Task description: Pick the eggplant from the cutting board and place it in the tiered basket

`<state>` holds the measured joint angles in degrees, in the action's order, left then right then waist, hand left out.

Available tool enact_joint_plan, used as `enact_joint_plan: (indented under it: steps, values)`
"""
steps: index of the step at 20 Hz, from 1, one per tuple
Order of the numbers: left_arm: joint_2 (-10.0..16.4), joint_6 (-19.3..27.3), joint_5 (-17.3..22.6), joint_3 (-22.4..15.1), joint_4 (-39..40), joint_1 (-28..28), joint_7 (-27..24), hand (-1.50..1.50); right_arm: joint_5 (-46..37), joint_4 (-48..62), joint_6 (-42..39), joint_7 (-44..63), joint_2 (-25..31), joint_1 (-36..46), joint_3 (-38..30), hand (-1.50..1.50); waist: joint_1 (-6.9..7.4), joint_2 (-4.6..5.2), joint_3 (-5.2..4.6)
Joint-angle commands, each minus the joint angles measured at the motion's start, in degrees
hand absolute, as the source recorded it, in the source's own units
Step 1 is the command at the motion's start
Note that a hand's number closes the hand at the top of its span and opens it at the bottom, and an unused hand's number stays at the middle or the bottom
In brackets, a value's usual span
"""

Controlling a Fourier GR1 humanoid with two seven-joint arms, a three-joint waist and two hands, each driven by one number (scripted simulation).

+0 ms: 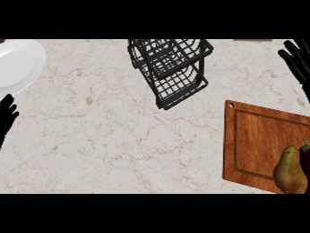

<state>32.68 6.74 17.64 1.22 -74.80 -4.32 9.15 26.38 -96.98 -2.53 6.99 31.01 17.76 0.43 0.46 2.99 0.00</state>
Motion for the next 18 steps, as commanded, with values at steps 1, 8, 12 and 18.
enact_joint_plan:
  steps: [1,8,12,18]
  values:
    - [-3.98,2.83,-3.07,-2.55,1.32,1.09,-1.23,0.0,-1.07,-0.68,3.35,0.75,0.71,-4.5,-3.85,1.5,-1.43,-3.01,-0.01]
    - [-8.06,5.32,-1.72,-2.3,-1.19,6.32,-4.87,0.0,-10.62,15.86,27.68,3.36,5.53,-18.67,-26.38,-1.5,-11.34,-2.92,0.0]
    - [-13.28,8.12,-4.08,-5.76,-2.88,9.65,-8.62,0.0,-6.82,13.63,38.41,-3.15,-4.44,-23.75,-36.17,-1.5,-8.02,-4.15,0.12]
    - [-19.44,12.79,-10.92,-13.21,-4.36,11.28,-11.16,0.0,-6.51,-9.93,35.76,0.43,-12.98,-40.83,-34.0,-1.5,-2.97,-3.39,-0.16]
